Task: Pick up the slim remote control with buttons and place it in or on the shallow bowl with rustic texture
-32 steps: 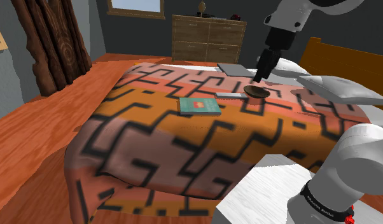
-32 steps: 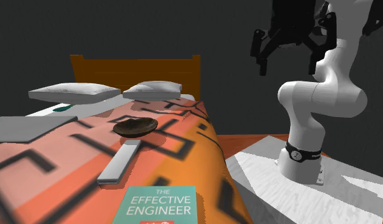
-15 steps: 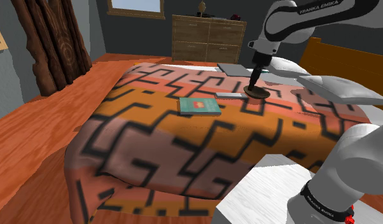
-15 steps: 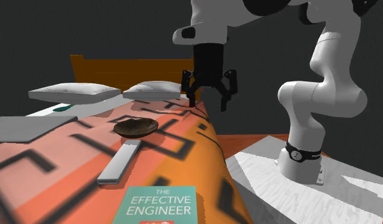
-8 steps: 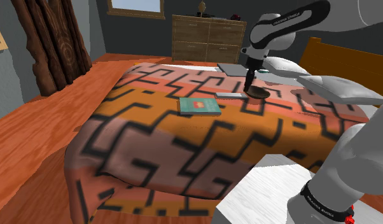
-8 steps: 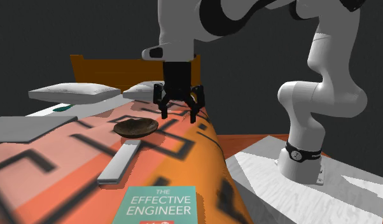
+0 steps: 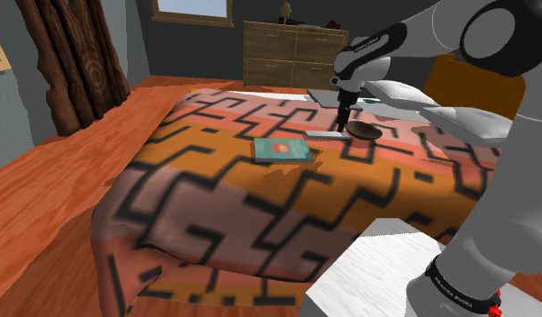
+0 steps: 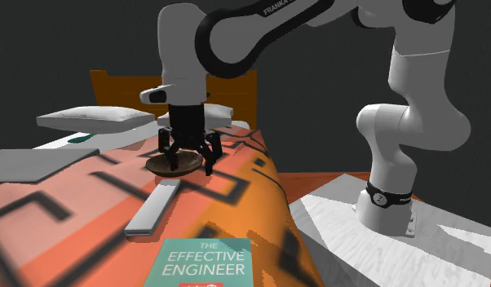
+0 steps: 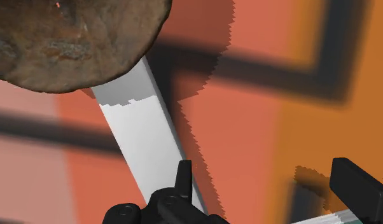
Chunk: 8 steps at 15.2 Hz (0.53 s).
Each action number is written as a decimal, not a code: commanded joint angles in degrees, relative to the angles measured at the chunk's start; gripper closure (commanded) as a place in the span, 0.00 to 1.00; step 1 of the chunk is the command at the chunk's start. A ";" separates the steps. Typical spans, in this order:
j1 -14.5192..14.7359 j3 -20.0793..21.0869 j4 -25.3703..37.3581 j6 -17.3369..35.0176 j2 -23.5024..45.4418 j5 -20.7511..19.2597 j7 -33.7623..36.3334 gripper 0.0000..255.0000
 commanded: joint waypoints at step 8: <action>-6.11 2.51 18.76 -1.43 18.53 5.90 -10.90 0.00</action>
